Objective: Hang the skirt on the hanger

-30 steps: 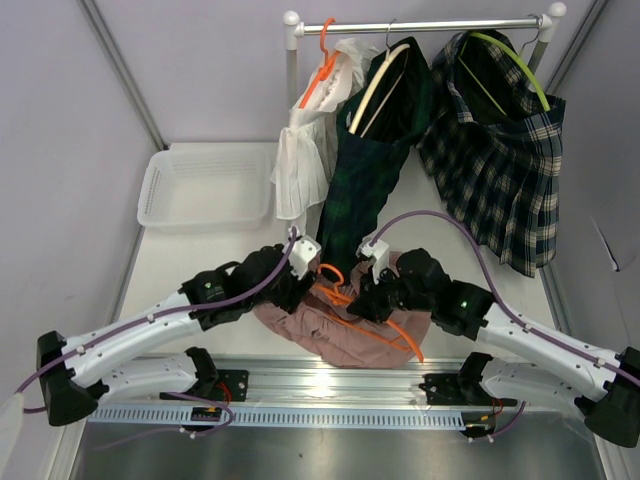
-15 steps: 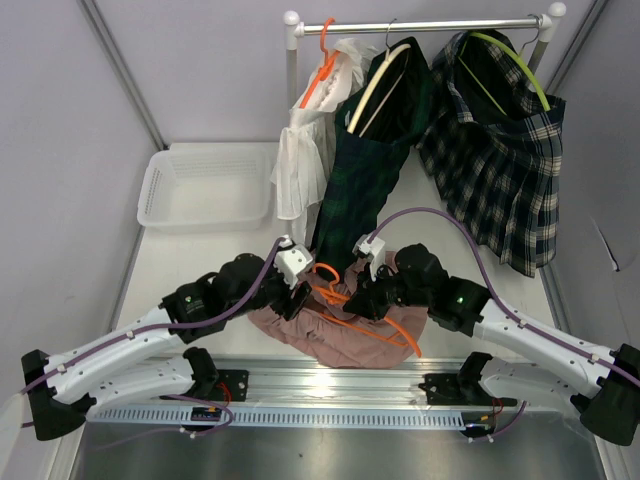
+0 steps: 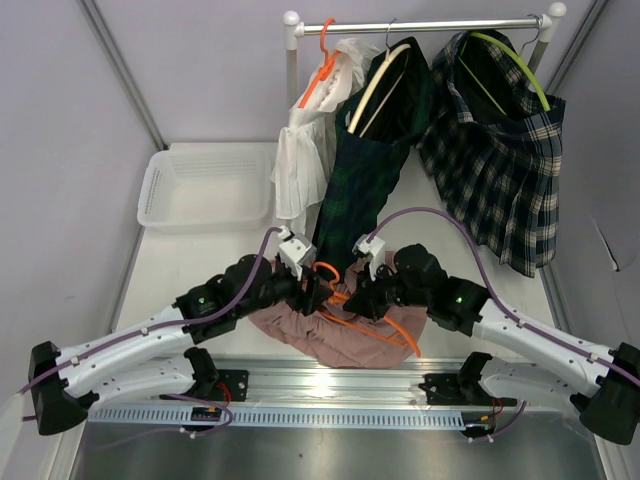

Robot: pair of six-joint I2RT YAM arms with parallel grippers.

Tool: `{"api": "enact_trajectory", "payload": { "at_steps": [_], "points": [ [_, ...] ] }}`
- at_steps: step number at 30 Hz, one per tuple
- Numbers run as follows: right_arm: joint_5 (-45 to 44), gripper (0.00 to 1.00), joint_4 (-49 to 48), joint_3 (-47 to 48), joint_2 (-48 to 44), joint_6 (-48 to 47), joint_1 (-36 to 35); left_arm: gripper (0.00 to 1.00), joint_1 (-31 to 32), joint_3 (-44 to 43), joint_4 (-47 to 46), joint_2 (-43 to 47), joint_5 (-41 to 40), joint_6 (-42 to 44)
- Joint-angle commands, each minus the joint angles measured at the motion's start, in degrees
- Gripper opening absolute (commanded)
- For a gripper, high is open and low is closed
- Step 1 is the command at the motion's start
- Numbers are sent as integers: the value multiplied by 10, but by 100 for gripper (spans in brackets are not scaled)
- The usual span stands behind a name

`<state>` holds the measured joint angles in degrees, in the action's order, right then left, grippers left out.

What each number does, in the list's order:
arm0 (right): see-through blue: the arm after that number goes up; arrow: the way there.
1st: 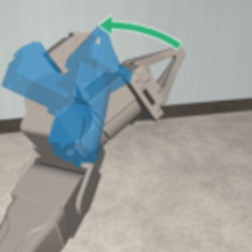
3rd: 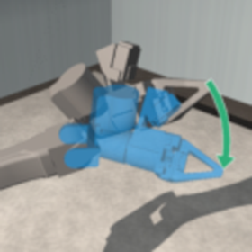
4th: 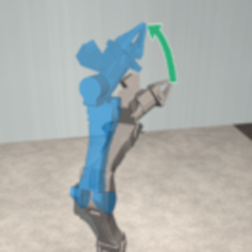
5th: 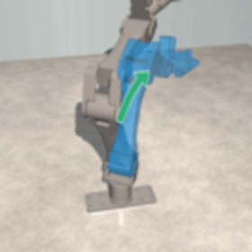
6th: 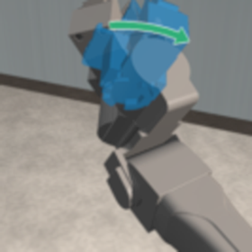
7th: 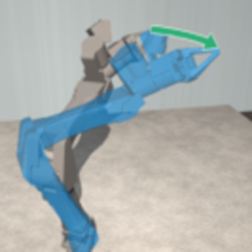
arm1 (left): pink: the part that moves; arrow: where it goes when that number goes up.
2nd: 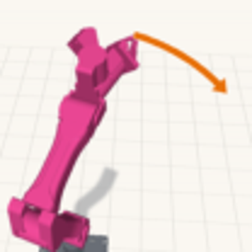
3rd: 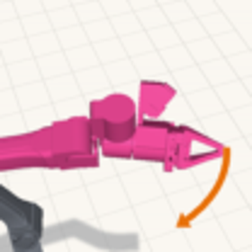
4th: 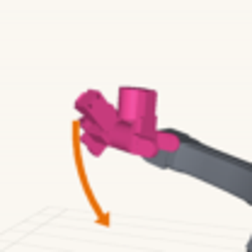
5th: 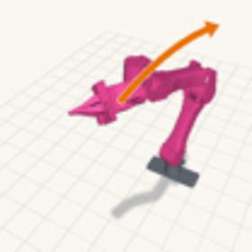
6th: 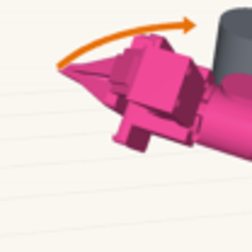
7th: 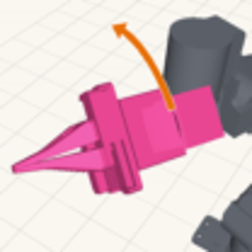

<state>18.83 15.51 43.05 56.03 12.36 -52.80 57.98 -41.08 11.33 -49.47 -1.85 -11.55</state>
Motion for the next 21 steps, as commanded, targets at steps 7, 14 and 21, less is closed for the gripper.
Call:
{"api": "enact_trajectory", "payload": {
  "at_steps": [7, 14, 21],
  "points": [
    [-25, 0, -37, 26, 7, 0, -9, 63, 22, 32, -106, -15, -77, -103],
    [-35, 0, -39, 30, 15, 1, -13, 56, 41, 57, -141, -23, -113, -166],
    [-42, 0, -37, 32, 19, 1, -18, 49, 48, 68, -171, -37, -122, -173]
  ]
}}
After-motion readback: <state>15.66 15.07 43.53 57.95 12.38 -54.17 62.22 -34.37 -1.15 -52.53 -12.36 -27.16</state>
